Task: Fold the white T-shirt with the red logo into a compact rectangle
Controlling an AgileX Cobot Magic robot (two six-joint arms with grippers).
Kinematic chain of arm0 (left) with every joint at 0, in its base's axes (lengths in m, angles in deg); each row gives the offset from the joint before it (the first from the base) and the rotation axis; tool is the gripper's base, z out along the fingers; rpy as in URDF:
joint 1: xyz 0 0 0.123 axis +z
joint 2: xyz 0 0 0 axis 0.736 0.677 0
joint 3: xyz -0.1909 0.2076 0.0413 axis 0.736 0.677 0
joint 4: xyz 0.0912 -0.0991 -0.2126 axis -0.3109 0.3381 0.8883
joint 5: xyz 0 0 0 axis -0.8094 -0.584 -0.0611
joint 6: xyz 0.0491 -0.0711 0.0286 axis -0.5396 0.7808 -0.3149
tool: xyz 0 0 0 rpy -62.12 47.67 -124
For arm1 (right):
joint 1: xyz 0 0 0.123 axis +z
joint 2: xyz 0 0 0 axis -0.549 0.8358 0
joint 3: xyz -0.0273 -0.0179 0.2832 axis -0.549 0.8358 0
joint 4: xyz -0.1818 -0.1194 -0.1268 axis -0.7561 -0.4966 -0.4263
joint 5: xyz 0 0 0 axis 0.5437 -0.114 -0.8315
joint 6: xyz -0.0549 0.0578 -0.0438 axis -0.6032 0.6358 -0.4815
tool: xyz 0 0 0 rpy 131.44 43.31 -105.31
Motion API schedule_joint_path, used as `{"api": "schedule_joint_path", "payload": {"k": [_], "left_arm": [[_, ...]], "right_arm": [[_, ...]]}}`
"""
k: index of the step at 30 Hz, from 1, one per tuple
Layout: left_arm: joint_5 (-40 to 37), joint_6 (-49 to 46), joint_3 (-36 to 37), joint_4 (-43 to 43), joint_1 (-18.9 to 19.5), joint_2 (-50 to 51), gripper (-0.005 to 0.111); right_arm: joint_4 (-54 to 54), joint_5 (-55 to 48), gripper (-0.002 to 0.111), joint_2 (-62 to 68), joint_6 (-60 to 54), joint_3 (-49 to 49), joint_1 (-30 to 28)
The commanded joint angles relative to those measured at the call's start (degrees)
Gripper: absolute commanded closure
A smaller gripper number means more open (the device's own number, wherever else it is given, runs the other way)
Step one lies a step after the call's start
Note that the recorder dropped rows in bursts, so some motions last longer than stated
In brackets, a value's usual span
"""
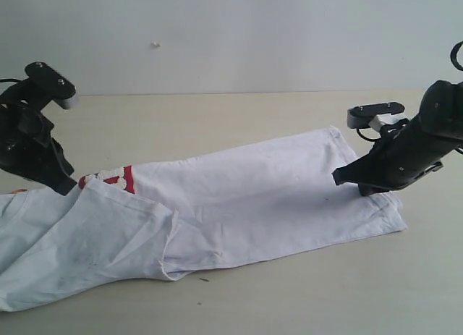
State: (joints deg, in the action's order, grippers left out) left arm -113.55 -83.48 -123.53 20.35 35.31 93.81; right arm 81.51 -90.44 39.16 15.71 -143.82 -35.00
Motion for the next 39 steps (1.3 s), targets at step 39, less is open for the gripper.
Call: {"api": "schedule_joint_path", "payload": {"k": [39], "left_arm": [[2.13, 17.79, 2.9, -0.25, 11.02, -5.65, 0.107]], "right_arm": [[-40.45, -16.88, 0.108, -13.44, 40.46, 11.27, 8.15]]}}
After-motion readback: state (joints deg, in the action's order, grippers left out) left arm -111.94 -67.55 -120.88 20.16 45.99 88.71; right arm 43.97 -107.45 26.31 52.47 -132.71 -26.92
